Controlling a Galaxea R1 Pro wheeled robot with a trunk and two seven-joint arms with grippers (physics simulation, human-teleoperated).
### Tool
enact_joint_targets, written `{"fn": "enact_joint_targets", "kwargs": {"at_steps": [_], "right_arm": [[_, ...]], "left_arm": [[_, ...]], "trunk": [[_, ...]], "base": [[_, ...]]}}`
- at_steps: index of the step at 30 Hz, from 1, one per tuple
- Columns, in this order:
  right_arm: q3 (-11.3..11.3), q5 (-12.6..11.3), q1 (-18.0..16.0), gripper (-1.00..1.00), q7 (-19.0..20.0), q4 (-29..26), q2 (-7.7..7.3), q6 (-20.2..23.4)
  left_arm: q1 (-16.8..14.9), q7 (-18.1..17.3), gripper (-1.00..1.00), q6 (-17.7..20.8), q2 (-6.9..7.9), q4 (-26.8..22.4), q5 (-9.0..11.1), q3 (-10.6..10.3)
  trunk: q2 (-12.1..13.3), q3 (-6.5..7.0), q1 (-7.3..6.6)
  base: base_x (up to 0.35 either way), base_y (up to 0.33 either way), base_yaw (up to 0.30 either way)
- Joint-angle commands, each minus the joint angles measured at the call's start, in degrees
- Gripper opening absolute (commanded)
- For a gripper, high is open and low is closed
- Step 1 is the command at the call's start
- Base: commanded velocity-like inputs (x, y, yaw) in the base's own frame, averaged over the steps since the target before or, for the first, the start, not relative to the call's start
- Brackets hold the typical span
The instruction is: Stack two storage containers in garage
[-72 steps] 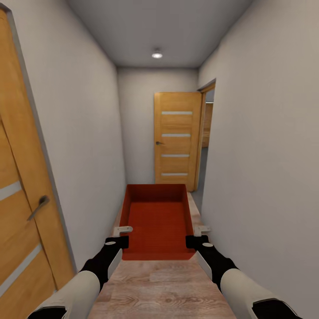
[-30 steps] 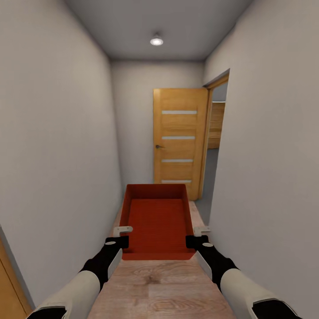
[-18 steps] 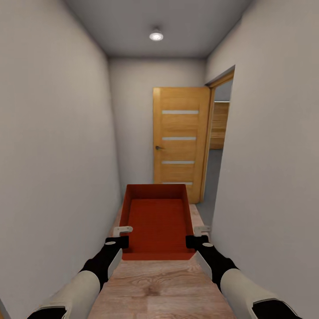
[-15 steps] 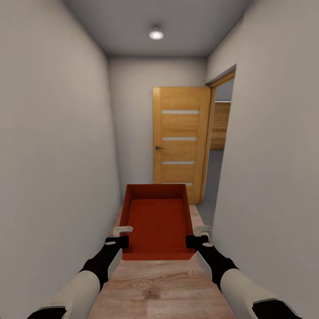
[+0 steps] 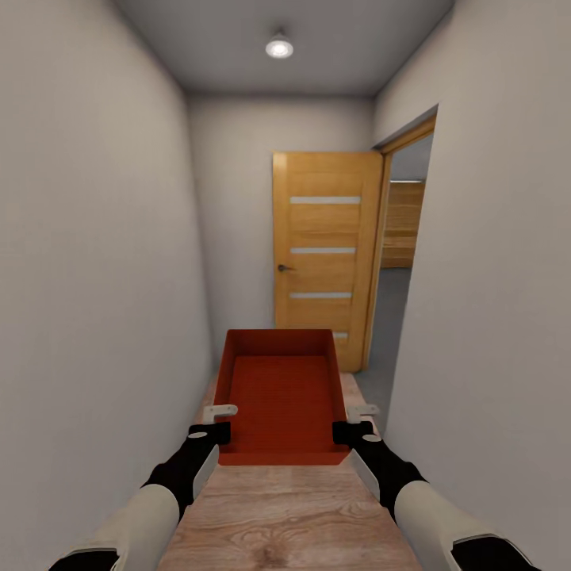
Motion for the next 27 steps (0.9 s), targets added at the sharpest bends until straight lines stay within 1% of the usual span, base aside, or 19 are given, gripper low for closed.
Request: {"fn": "enact_joint_targets", "kwargs": {"at_steps": [1, 10, 27], "right_arm": [[0.5, -1.5, 0.0, -1.0, 0.2, -0.1, 0.0, 0.3], [0.5, -1.5, 0.0, -1.0, 0.2, -0.1, 0.0, 0.3], [0.5, -1.5, 0.0, -1.0, 0.2, -0.1, 0.0, 0.2]], "left_arm": [[0.0, 2.6, -1.0, 0.5, -0.06, -2.2, 1.4, 3.4], [0.0, 2.6, -1.0, 0.5, -0.01, -2.2, 1.4, 3.4], [0.0, 2.6, -1.0, 0.4, -0.08, -2.2, 1.4, 3.4]], "trunk": [[0.0, -0.03, 0.05], [0.0, -0.03, 0.05], [0.0, -0.03, 0.05]], "base": [[0.322, 0.0, 0.0], [0.322, 0.006, 0.0], [0.322, 0.076, 0.0]]}}
